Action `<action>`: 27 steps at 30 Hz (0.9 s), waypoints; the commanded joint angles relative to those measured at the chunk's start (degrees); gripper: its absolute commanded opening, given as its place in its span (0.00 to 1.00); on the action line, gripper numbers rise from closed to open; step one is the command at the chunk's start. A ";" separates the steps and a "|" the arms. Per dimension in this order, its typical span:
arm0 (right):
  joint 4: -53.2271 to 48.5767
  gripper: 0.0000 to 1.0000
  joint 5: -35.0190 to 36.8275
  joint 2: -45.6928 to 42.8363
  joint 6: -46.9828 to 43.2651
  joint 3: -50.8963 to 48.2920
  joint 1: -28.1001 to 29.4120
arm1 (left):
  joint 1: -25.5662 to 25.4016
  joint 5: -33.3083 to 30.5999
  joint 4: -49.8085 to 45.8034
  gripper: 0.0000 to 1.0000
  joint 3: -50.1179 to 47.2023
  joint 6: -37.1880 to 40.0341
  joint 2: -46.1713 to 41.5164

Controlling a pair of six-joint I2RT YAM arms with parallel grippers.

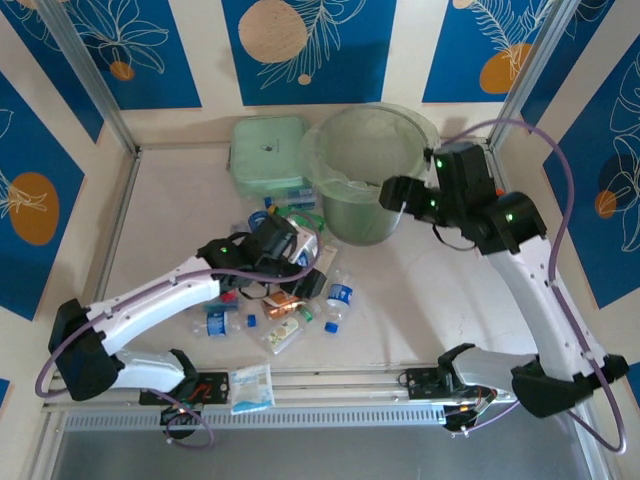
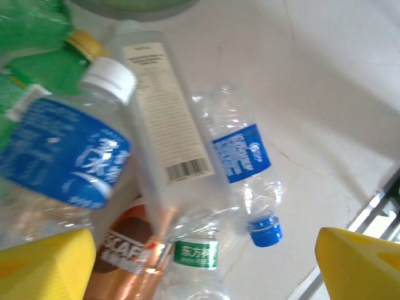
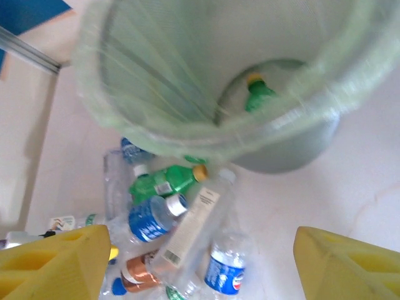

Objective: Put the plastic bottles in the bin

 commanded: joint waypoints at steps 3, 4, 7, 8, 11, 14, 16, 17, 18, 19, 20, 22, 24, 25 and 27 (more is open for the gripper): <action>-1.04 0.78 1.10 -7.00 4.81 -8.97 -0.96 | -2.94 -2.11 -0.01 1.00 -0.79 -3.86 4.30; -0.80 0.78 0.67 -7.85 4.99 -9.76 -1.41 | -3.18 -2.51 0.86 0.99 -0.99 -4.36 4.83; -1.03 0.78 0.28 -8.21 5.03 -10.22 -2.16 | -3.82 -4.89 2.36 0.99 -1.01 -4.91 6.60; -0.97 0.78 0.10 -8.05 4.95 -10.10 -2.23 | -3.82 -5.83 2.46 0.98 -0.86 -5.05 7.28; -0.77 0.78 -0.26 -7.85 4.76 -10.04 -2.60 | -3.82 -7.54 2.87 0.97 -0.90 -5.40 8.96; -0.70 0.78 -0.71 -7.81 4.66 -10.04 -3.10 | -3.91 -7.44 3.68 0.93 -1.57 -5.87 10.13; -0.62 0.78 -0.95 -7.87 4.50 -9.97 -3.24 | -3.91 -7.33 4.04 0.90 -1.87 -6.13 10.80; -0.62 0.78 -0.97 -7.94 4.49 -9.93 -3.32 | -3.91 -7.46 4.13 0.89 -1.97 -6.23 11.18; -0.58 0.78 -1.01 -8.02 4.49 -9.83 -3.32 | -3.97 -7.74 4.22 0.89 -1.97 -6.24 11.38; -0.53 0.78 -1.10 -8.14 4.49 -9.82 -3.37 | -3.91 -8.09 4.50 0.88 -2.12 -6.31 11.64; -0.45 0.78 -1.06 -8.12 4.49 -9.89 -3.34 | -3.96 -8.57 4.70 0.88 -2.23 -6.32 11.83; -0.48 0.78 -1.20 -8.12 4.49 -9.95 -3.41 | -3.96 -9.58 5.00 0.85 -2.17 -6.42 12.36; -0.52 0.78 -1.20 -8.16 4.49 -9.91 -3.41 | -3.99 -10.18 4.97 0.83 -1.82 -6.49 13.24; -0.59 0.78 -1.20 -8.21 4.49 -9.98 -3.41 | -4.00 -10.40 4.92 0.81 -1.61 -6.50 13.86; -0.75 0.78 -1.06 -8.21 4.42 -9.76 -3.41 | -3.99 -10.34 4.75 0.77 -1.05 -6.56 14.85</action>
